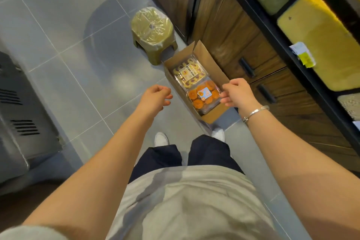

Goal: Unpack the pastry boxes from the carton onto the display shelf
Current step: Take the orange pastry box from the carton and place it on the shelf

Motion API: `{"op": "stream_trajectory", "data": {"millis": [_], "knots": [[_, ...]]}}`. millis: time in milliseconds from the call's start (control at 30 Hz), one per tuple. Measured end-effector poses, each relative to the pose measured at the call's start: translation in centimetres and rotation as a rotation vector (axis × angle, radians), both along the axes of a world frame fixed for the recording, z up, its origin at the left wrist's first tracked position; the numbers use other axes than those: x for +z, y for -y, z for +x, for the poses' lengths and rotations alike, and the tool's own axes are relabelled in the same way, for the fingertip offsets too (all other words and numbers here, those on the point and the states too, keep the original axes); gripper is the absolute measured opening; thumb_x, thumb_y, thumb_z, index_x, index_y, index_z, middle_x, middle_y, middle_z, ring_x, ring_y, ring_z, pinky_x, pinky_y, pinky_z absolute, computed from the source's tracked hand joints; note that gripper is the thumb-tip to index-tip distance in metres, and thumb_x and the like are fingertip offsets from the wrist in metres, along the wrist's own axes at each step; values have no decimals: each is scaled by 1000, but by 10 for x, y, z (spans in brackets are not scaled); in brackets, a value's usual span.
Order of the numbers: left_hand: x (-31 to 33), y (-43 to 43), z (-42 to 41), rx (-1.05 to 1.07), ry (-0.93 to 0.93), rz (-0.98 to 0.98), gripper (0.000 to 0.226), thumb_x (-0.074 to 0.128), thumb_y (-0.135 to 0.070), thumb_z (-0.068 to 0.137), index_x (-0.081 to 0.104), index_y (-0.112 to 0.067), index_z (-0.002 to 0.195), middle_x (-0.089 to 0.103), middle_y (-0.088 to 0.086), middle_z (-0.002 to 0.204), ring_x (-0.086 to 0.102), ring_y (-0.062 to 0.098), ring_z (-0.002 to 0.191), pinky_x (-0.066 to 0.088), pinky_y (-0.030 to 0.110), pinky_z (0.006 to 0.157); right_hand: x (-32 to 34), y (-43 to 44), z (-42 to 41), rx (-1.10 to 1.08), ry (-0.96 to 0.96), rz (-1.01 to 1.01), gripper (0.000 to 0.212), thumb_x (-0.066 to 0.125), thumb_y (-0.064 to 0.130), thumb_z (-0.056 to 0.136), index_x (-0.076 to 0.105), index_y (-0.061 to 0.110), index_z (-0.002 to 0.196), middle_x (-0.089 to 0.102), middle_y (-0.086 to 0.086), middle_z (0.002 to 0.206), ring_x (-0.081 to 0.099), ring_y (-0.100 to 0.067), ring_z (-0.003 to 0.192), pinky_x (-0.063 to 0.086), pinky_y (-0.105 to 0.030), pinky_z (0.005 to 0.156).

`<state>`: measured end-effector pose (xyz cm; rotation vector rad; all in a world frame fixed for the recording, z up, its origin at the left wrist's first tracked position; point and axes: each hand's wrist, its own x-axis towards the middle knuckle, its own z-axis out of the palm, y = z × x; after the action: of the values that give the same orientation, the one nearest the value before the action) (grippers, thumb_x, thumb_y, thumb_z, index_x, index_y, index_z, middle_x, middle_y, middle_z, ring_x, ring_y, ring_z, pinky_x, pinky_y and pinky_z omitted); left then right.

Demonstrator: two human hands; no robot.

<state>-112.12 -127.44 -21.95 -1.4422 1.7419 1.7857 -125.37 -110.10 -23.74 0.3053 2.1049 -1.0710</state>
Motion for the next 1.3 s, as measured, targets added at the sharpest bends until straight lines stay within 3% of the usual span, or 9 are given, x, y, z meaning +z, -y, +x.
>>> {"op": "stream_trajectory", "data": {"millis": [100,233,400,467,567,700,1000,1167,1300], "knots": [[-16,-1,-30,42,4,25,11,47,-23,96,55,-17,92,62,4,102,58,14,80,43,24,69,-17,3,-33,51,44,17,44,48,16,93,32,9,133,54,-6,68,50,-14,52,40,-25,52],[-46,-20,-79,149,27,54,8,49,-22,94,53,-20,87,60,5,102,57,17,85,40,23,65,-52,0,-87,184,93,61,37,51,17,92,38,10,126,52,-9,78,48,-15,59,42,-22,47],[-108,-49,-113,254,167,29,6,50,-12,93,51,-10,99,54,9,100,53,14,68,38,19,56,-106,-7,-143,491,45,196,34,52,24,90,47,7,119,52,-5,93,52,-20,82,44,-34,71],[-148,-64,-126,240,258,9,11,52,-12,92,54,-8,102,54,11,103,58,24,79,48,27,67,-135,-7,-170,603,44,250,39,50,21,91,44,6,127,55,-10,114,55,-26,104,43,-34,85],[-187,-74,-133,138,358,-44,23,54,-17,91,58,-5,110,61,14,111,59,34,103,49,42,94,-168,-1,-192,728,45,299,45,49,18,92,38,2,133,49,-15,134,50,-30,120,41,-30,87],[-234,-75,-147,31,438,-119,32,52,-21,93,58,-6,122,61,15,122,56,33,112,44,39,95,-225,12,-212,866,56,365,40,49,22,92,42,2,127,51,-14,130,52,-31,115,38,-29,79],[-374,-56,-159,34,581,-166,49,48,-28,96,41,-8,140,49,15,141,49,35,126,39,42,105,-371,20,-248,914,26,577,43,48,12,89,43,-6,128,41,-26,138,39,-38,129,36,-40,103],[-441,-60,-160,-73,643,-144,59,47,-44,94,37,-10,141,48,14,142,50,35,125,43,44,101,-431,16,-259,915,-83,620,57,47,21,92,23,0,140,38,-24,140,45,-41,123,40,-42,94],[-477,-52,-169,-119,643,-122,53,45,-45,94,45,-10,135,55,11,134,53,32,120,44,37,91,-466,16,-268,1009,-140,683,35,41,25,94,47,1,119,58,-23,120,57,-40,106,46,-39,80]]}}
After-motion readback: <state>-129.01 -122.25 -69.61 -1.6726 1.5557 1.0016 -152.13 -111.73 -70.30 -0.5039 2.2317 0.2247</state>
